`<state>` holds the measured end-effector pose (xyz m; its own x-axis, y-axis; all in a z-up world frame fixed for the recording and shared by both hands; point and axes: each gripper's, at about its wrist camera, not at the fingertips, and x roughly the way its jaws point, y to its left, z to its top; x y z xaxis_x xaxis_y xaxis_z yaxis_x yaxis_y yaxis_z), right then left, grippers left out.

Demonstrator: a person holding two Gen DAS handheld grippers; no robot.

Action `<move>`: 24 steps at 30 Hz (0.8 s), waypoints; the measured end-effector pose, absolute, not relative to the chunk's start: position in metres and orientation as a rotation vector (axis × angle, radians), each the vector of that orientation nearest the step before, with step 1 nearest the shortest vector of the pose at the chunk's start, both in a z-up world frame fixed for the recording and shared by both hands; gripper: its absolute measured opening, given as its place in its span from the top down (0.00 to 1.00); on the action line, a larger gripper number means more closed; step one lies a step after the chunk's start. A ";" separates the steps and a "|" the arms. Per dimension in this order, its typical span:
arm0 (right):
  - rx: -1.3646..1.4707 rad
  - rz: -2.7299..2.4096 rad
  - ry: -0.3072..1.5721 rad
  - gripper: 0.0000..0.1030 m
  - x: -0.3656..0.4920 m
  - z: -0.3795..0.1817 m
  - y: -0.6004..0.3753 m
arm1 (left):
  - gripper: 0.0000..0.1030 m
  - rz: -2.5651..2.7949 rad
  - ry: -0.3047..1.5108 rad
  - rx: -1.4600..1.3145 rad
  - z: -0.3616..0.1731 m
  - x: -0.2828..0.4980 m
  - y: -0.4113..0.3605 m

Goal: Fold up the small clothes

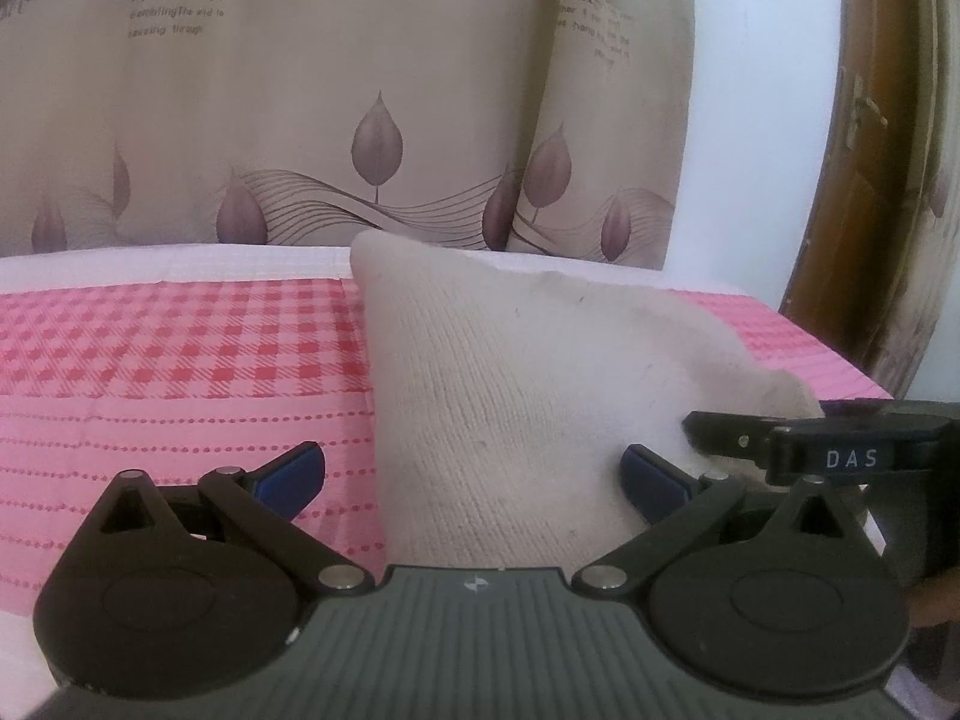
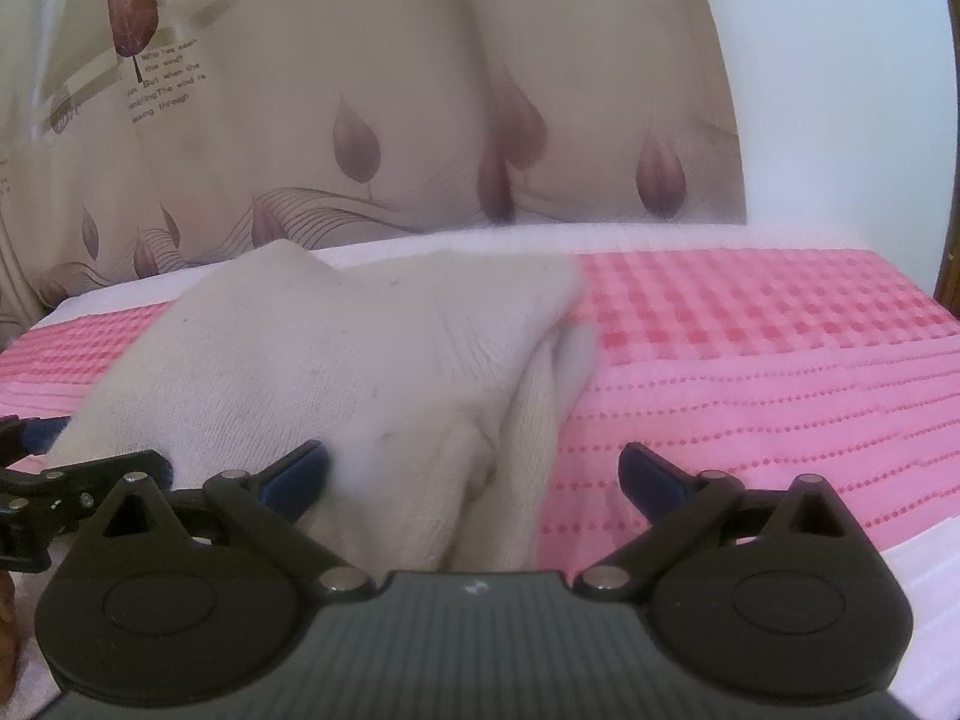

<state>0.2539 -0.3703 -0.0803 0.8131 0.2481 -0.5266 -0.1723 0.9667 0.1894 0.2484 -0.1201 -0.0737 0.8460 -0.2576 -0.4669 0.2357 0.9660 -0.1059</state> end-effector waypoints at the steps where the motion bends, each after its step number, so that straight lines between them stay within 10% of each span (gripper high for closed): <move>1: 0.135 0.225 0.579 0.00 0.254 -0.080 -0.370 | 0.00 -0.258 0.499 -0.041 -0.074 0.248 -0.120; 24: 0.134 0.226 0.578 0.00 0.254 -0.080 -0.371 | 0.00 -0.223 0.501 0.039 -0.075 0.249 -0.129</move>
<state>0.2545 -0.3713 -0.0796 0.8138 0.2485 -0.5253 -0.1737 0.9667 0.1882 0.2491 -0.1293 -0.0754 0.8535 -0.2025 -0.4801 0.2215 0.9750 -0.0174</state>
